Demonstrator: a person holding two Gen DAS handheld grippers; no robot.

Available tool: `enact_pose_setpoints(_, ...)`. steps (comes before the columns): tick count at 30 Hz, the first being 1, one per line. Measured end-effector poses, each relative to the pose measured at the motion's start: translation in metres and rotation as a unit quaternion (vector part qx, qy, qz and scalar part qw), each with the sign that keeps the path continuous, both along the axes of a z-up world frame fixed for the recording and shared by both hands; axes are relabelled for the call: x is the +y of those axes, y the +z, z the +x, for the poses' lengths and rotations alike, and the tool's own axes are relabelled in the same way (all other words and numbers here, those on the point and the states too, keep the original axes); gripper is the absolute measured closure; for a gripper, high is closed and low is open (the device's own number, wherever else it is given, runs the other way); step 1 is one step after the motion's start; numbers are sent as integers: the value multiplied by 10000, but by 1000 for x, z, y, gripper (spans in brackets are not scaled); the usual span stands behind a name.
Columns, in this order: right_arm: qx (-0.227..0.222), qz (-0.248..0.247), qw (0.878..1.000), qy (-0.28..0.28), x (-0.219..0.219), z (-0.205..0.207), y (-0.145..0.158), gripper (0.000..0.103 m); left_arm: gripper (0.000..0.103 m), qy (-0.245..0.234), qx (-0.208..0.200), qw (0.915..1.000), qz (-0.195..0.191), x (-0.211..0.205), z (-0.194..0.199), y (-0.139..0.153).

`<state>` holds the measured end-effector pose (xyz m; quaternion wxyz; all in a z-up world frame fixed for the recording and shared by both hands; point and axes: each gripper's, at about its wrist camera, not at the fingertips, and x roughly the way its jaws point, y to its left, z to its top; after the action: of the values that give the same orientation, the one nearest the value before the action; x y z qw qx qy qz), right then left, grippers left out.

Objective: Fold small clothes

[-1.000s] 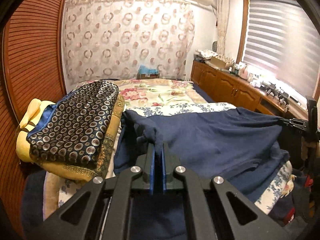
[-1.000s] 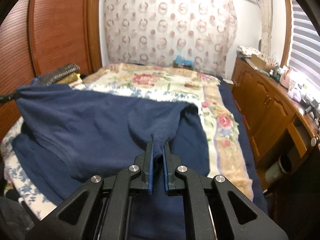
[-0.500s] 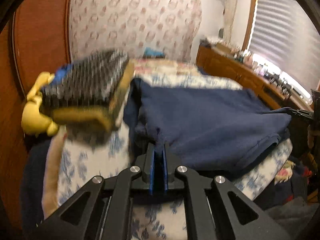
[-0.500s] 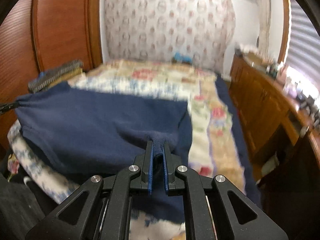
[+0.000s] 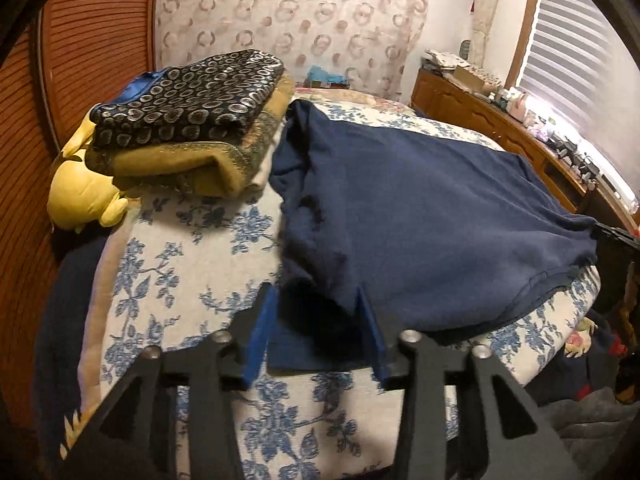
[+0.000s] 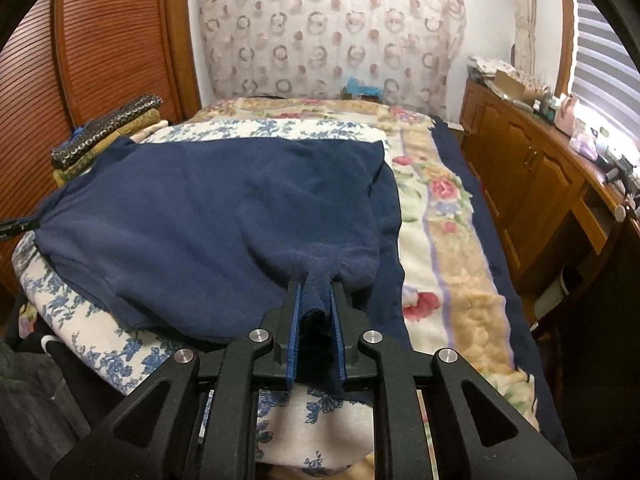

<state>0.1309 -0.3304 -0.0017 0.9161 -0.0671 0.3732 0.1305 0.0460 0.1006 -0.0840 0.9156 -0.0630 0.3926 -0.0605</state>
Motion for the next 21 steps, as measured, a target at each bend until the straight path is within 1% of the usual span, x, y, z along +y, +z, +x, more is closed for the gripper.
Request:
enact_pose_setpoints(2,-78,6,10000,11,2,-2,3,86,54,17,9,10000,-2,3,0,-1)
enact_pose_setpoints(4,-149,22,9999,42,6,-4,7,80,50,19,18,10000,-40,3,1,-2)
enact_pose_setpoints(5,-170,12,9998,57,6,-4,7,78,49,0,52,10000,-59,2,1,-4)
enact_pose_setpoints(6,-201,-14,9998,78,9,-5,8,72,49,-10,82,9999,-71,2,3,-6)
enact_pose_setpoints(7,-225,-42,9997,101,12,-5,9,68,49,-12,117,9999,-85,1,5,-8)
enact_pose_setpoints(10,-242,-32,9995,186,19,-6,8,63,49,2,234,9996,-166,2,9,-16)
enact_pose_setpoints(14,-254,-51,9994,249,30,-5,4,56,49,31,279,9995,-164,3,9,-21)
enact_pose_setpoints(21,-250,106,9984,495,52,0,3,47,49,54,241,9997,-73,1,8,-22)
